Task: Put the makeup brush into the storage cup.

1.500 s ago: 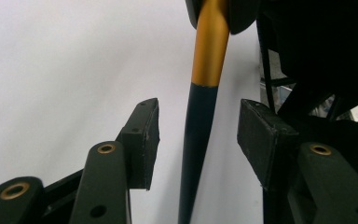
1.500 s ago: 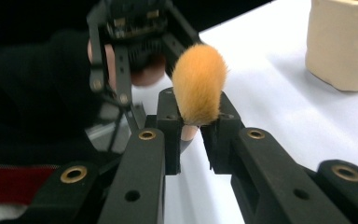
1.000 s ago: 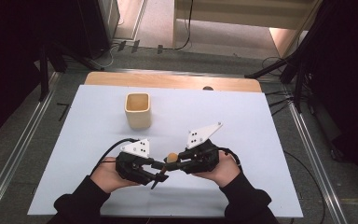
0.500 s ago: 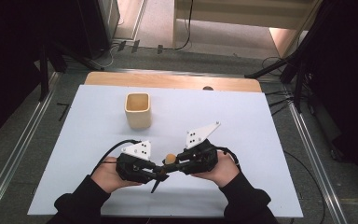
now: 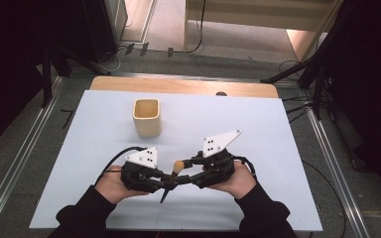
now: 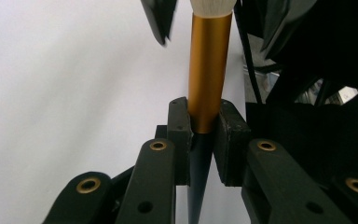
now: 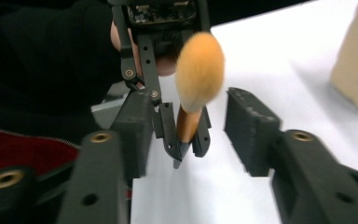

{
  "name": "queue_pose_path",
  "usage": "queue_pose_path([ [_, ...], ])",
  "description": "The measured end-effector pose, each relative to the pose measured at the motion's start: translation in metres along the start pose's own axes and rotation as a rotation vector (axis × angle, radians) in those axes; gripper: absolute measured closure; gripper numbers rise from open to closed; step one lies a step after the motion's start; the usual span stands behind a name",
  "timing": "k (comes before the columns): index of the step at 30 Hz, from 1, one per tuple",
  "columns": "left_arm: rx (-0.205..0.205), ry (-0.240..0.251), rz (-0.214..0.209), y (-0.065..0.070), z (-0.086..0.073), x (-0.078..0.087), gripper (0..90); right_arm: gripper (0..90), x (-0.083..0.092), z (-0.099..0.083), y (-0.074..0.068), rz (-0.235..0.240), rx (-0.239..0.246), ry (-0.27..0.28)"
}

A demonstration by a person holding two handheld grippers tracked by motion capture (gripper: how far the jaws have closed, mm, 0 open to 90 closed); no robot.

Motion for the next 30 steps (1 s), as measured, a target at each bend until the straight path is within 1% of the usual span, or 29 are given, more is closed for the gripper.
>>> queue_pose_path([
  [1, 0.008, 0.006, 0.0, -0.001, 0.0, 0.001, 79.5, 49.7, 0.004, 0.0, 0.002, -0.007, 0.005, 0.025],
  [6, 0.032, 0.038, 0.027, -0.006, 0.0, 0.008, 79.5, 46.1, 0.01, -0.004, 0.004, -0.025, -0.009, 0.047],
  [9, 0.046, 0.068, 0.047, -0.01, 0.001, 0.013, 79.5, 42.6, 0.015, -0.008, 0.007, -0.044, -0.003, 0.066],
  [11, 0.053, 0.084, 0.06, -0.012, 0.001, 0.016, 79.5, 40.3, 0.017, -0.015, 0.009, -0.066, -0.001, 0.077],
  [12, 0.054, 0.089, 0.069, -0.013, 0.001, 0.017, 79.5, 40.3, 0.017, -0.015, 0.009, -0.066, -0.001, 0.077],
  [13, 0.062, 0.105, 0.074, -0.014, 0.001, 0.019, 79.5, 39.8, 0.018, -0.017, 0.01, -0.075, -0.004, 0.074],
  [15, 0.072, 0.121, 0.092, -0.017, 0.001, 0.022, 79.5, 37.7, 0.021, -0.021, 0.014, -0.111, 0.003, 0.091],
  [16, 0.076, 0.128, 0.095, -0.018, 0.001, 0.024, 79.5, 37.7, 0.021, -0.021, 0.014, -0.111, 0.003, 0.091],
  [18, 0.079, 0.138, 0.113, -0.02, 0.001, 0.027, 79.5, 37.4, 0.025, -0.025, 0.016, -0.138, 0.003, 0.099],
  [19, 0.084, 0.148, 0.121, -0.021, 0.001, 0.028, 79.5, 36.1, 0.027, -0.027, 0.019, -0.16, 0.007, 0.113],
  [20, 0.085, 0.153, 0.131, -0.022, 0.0, 0.03, 79.5, 36.1, 0.027, -0.027, 0.019, -0.16, 0.007, 0.113],
  [21, 0.089, 0.157, 0.137, -0.023, 0.0, 0.032, 79.5, 34.9, 0.03, -0.031, 0.022, -0.178, 0.001, 0.118],
  [22, 0.094, 0.168, 0.155, -0.026, -0.001, 0.035, 79.5, 33.9, 0.03, -0.033, 0.023, -0.178, -0.006, 0.118],
  [26, 0.104, 0.184, 0.17, -0.029, -0.003, 0.041, 79.5, 32.1, 0.031, -0.039, 0.026, -0.183, -0.024, 0.113],
  [27, 0.107, 0.189, 0.185, -0.031, -0.004, 0.042, 79.5, 31.9, 0.029, -0.043, 0.027, -0.191, -0.027, 0.1],
  [28, 0.112, 0.197, 0.191, -0.032, -0.005, 0.044, 79.5, 31.9, 0.029, -0.043, 0.027, -0.191, -0.027, 0.1],
  [29, 0.119, 0.205, 0.19, -0.033, -0.006, 0.046, 79.5, 31.3, 0.029, -0.045, 0.027, -0.199, -0.029, 0.088],
  [30, 0.124, 0.213, 0.203, -0.036, -0.008, 0.048, 79.5, 31.1, 0.03, -0.046, 0.028, -0.209, -0.014, 0.094],
])
Point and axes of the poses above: each handheld gripper's, and its own axes: x roughly backward along the jaws, z roughly out of its top, y roughly to its right, the point moved 7 cm from there along -x, roughly forward along the jaws
